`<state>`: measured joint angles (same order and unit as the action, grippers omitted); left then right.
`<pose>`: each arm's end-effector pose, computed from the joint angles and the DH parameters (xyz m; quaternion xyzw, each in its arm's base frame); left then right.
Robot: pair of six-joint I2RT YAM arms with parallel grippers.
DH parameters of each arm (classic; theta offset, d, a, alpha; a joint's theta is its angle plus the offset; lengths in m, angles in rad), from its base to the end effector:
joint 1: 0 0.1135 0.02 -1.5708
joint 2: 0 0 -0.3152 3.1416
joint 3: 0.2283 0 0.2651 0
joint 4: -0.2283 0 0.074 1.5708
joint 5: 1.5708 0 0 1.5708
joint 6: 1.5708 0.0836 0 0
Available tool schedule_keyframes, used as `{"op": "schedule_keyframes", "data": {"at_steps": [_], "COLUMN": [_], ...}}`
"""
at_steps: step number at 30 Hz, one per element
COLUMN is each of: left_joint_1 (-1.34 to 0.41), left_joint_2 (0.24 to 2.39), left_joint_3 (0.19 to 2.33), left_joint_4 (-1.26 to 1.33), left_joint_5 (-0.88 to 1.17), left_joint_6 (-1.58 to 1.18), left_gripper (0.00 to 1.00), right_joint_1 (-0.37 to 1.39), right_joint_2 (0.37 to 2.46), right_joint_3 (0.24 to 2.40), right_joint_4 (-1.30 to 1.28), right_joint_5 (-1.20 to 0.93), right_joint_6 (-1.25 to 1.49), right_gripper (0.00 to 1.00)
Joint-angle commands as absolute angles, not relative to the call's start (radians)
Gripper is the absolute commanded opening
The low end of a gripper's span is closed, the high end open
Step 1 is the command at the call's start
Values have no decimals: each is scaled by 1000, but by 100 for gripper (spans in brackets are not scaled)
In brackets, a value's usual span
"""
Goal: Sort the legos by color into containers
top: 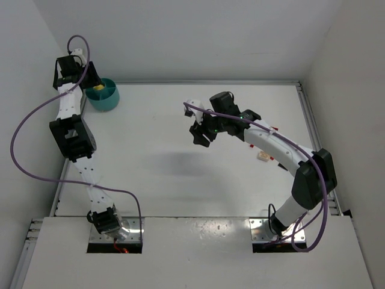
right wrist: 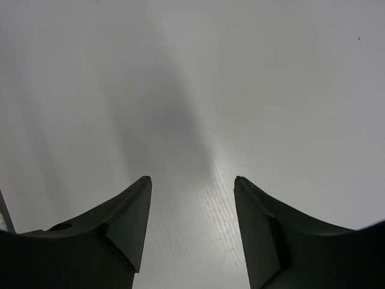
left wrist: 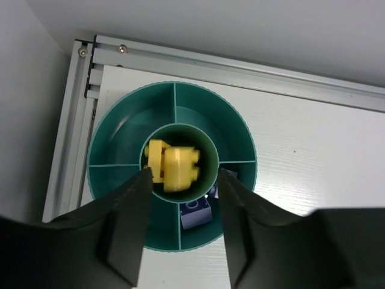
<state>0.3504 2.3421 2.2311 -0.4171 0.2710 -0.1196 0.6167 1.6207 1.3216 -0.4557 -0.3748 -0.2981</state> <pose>0.6055 0.1975 0.2926 -0.1346 0.8512 -0.0595 0.5037 0.3174 0.2625 0.3056 -0.4646 0.7765 0.2307 0.3578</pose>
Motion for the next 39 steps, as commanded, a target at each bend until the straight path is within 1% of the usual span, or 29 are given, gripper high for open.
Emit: {"op": "schedule_keyframes", "data": {"at_steps": [1, 7, 11, 16, 20, 21, 22, 23, 24, 25, 26, 27, 29, 30, 32, 34, 37, 39], "left_joint_1": [350, 350, 350, 350, 350, 350, 350, 350, 350, 350, 350, 350, 374, 383, 393, 419, 442, 451], "left_joint_2": [2358, 2344, 2277, 2171, 2008, 1973, 1935, 1854, 1812, 1771, 1693, 1656, 1580, 1515, 1455, 1390, 1324, 1275], "left_joint_3": [2263, 2263, 2241, 2162, 1950, 1907, 1863, 1771, 1726, 1685, 1610, 1577, 1516, 1462, 1413, 1375, 1365, 1365], "left_joint_4": [-391, -382, -345, -345, -345, -354, -354, -354, -354, -354, -354, -366, -377, -390, -411, -481, -595, -629], "left_joint_5": [262, 262, 285, 321, 359, 379, 379, 379, 379, 379, 393, 393, 393, 409, 419, 475, 529, 529], "left_joint_6": [-117, -117, -126, -117, -32, -3, 23, 72, 90, 106, 136, 146, 146, 132, 120, 170, 222, 244], "left_gripper": [54, 56, 53, 53, 53, 53, 53, 53, 55, 55, 58, 66, 76, 84, 93, 100, 100, 100], "right_joint_1": [612, 612, 612, 612, 592, 592, 569, 558, 548, 522, 511, 500, 468, 456, 420, 384, 350, 331], "right_joint_2": [1618, 1618, 1618, 1599, 1577, 1563, 1542, 1526, 1510, 1478, 1465, 1465, 1465, 1442, 1398, 1327, 1289, 1263], "right_joint_3": [1342, 1342, 1332, 1321, 1301, 1301, 1277, 1263, 1232, 1220, 1210, 1210, 1220, 1209, 1168, 1102, 1077, 1034], "right_joint_4": [-430, -420, -420, -411, -411, -411, -411, -402, -402, -402, -411, -435, -530, -543, -543, -543, -584, -594], "right_joint_5": [-387, -387, -387, -387, -367, -353, -332, -319, -307, -269, -250, -235, -207, -195, -155, -118, -98, -78], "right_joint_6": [-287, -287, -278, -269, -246, -235, -235, -224, -212, -212, -212, -222, -235, -235, -235, -235, -262, -272], "right_gripper": [58, 58, 58, 58, 59, 63, 65, 68, 73, 74, 74, 74, 74, 73, 73, 74, 74, 74]}}
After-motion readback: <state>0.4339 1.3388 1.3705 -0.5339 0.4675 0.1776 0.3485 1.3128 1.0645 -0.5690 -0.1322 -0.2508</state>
